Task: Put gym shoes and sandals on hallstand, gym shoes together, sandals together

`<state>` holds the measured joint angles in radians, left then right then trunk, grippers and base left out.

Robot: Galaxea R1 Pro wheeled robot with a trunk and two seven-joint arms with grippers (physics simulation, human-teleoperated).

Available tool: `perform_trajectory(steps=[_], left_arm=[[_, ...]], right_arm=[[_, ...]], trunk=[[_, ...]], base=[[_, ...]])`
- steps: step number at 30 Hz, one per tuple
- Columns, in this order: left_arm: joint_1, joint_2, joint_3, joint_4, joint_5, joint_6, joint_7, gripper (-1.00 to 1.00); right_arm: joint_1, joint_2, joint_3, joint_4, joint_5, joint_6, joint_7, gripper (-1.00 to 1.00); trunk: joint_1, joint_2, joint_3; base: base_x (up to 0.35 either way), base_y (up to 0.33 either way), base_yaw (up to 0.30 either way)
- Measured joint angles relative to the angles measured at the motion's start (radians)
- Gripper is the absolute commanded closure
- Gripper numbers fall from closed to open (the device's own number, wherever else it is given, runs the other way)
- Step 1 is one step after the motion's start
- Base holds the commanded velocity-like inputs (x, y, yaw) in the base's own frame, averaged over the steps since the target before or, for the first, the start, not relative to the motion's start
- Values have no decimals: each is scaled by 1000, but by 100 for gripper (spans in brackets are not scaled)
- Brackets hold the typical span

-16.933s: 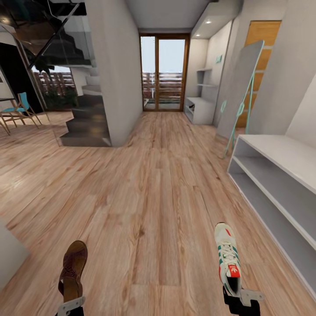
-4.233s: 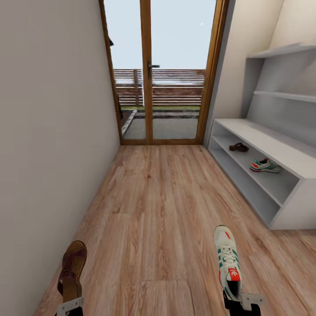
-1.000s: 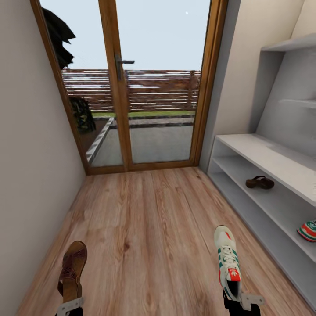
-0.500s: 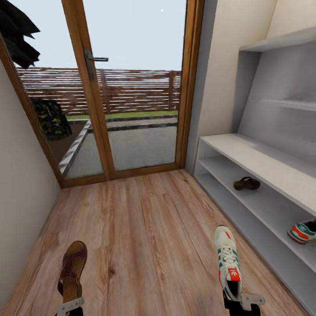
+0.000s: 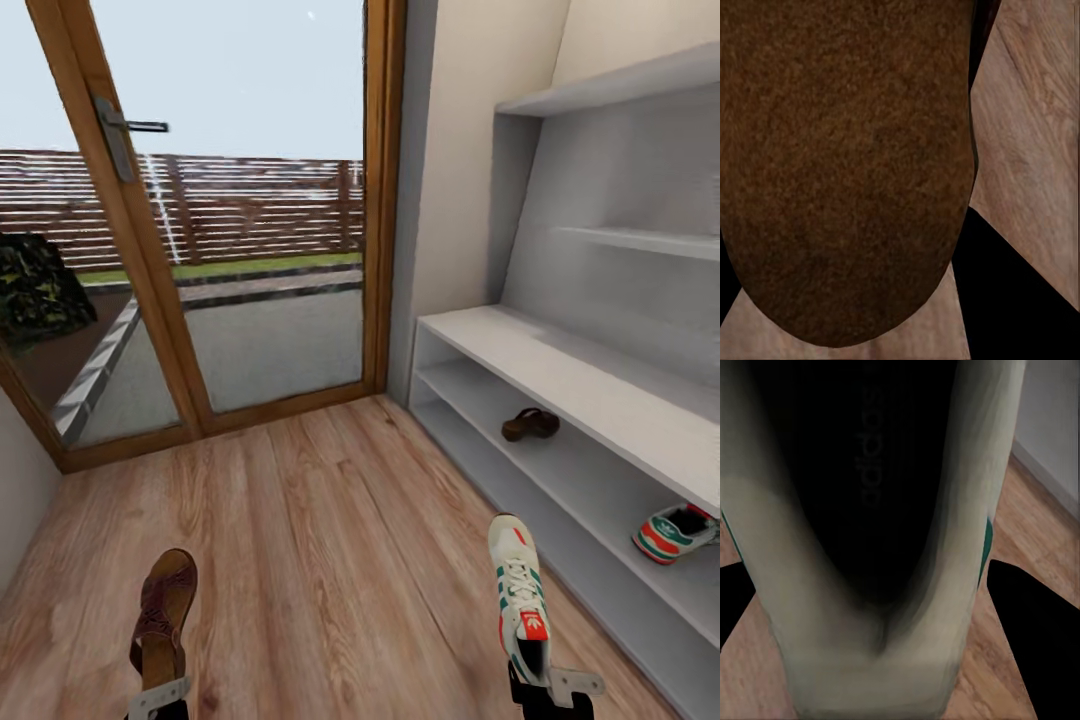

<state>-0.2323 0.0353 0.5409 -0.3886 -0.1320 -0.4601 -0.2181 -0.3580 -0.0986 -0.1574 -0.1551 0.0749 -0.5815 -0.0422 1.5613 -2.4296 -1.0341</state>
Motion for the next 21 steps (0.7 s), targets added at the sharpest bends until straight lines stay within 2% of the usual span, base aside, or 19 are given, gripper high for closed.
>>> perform_trajectory(steps=[12,21], left_arm=[[0,1,0,0,1,0,-1,100],[0,1,0,0,1,0,-1,100]], right_arm=[[0,0,0,0,0,0,0,100],[0,1,0,0,0,0,0,100]], trunk=[[0,0,0],[0,0,0]], base=[[287,196,-263],[215,248,-263]])
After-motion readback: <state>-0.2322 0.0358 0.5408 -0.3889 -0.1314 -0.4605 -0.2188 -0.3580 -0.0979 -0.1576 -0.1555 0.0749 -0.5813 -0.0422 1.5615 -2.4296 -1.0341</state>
